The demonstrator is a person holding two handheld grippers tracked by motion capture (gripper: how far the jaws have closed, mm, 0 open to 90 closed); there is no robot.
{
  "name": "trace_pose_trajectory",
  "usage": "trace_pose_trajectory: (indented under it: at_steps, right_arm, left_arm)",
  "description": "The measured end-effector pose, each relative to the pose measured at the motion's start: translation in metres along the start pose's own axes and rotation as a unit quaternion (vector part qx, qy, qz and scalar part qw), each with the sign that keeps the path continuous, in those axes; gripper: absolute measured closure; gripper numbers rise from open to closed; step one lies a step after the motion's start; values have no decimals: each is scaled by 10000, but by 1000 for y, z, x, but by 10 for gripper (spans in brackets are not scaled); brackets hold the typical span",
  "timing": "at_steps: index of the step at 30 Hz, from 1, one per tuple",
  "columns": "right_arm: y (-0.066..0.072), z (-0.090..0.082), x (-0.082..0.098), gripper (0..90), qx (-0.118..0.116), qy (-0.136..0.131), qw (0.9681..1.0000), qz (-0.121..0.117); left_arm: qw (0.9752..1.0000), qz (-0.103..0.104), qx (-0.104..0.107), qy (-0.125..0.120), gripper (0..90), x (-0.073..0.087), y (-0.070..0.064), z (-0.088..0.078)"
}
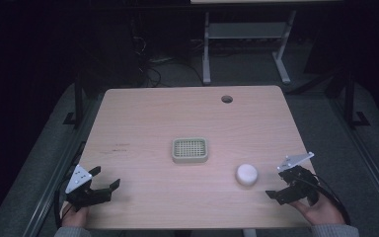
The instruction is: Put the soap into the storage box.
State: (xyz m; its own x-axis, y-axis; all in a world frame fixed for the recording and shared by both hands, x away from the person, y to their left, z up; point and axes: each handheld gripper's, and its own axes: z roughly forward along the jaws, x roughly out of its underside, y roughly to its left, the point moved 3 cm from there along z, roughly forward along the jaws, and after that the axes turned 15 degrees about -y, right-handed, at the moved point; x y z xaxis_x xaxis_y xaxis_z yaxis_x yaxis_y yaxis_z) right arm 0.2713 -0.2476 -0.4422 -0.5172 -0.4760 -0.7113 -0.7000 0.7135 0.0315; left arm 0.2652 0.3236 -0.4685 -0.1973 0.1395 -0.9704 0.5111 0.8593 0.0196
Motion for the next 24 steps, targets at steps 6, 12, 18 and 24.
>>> trace_pose_trajectory:
  at_steps: [6,12,18,24]
  right_arm:
    - [4,0,-9,179,-71,44,9999,-123]
    - [6,2,-20,179,-97,148,9994,-292]
    - [5,4,-28,174,-118,224,9989,-391]
    - [7,8,-39,174,-134,365,9979,-514]
  left_arm:
    - [10000,37,-11,-42,129,-2,0,-2]
    - [10000,44,-4,-51,129,-1,-1,-1]
    - [10000,-12,-40,-78,128,-1,0,0]
    - [10000,34,-28,-50,129,-2,0,0]
